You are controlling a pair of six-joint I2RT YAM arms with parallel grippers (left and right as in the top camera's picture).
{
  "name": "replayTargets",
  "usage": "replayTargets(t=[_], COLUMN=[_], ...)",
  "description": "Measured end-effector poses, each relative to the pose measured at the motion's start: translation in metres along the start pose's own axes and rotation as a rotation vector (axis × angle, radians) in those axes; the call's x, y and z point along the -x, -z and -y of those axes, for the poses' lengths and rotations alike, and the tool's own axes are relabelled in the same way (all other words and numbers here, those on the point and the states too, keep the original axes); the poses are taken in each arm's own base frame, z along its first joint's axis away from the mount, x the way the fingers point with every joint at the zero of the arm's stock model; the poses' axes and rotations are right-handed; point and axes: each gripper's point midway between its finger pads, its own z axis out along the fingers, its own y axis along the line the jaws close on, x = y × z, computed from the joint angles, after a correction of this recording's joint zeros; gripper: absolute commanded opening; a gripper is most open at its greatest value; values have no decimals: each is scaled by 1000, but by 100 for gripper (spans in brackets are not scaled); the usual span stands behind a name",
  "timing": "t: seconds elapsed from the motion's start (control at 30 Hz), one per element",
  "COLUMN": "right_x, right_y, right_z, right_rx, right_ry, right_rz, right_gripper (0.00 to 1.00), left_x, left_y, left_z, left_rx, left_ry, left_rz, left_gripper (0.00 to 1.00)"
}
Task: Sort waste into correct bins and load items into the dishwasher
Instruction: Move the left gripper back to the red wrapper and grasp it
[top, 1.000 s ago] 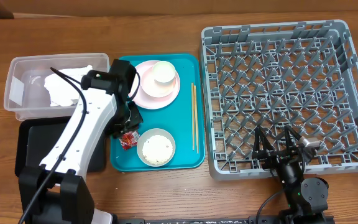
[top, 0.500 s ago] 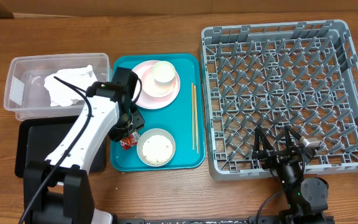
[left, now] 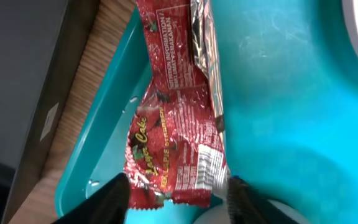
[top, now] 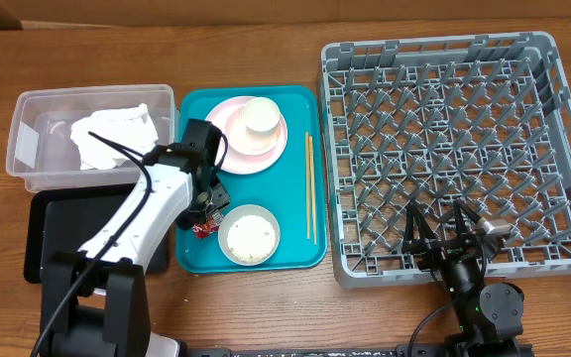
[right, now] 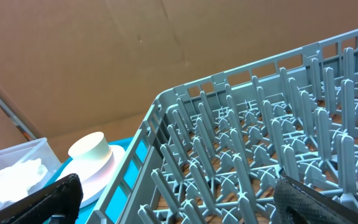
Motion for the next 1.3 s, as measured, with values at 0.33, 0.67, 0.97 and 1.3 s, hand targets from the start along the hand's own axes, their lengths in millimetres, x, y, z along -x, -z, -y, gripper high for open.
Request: replayTargets(t=[0.33, 0.67, 0.97, 1.3], right_x=[0, 0, 0, 0], right_y=[0, 0, 0, 0], right_z=[0, 0, 0, 0], right_rx=[0, 0, 0, 0], right_ry=[0, 0, 0, 0], right_rz=[0, -1, -1, -2], right_gripper=[100, 100, 100, 100], left_x=[6, -1, -6, -6], left_y=[-6, -24, -34, -34], left_z=[5, 1, 4, 9], left_rx=[-25, -34, -66, -89], left_ry=[9, 10, 12, 13], left_rz=[35, 44, 38, 33], left_gripper=[68, 68, 64, 44])
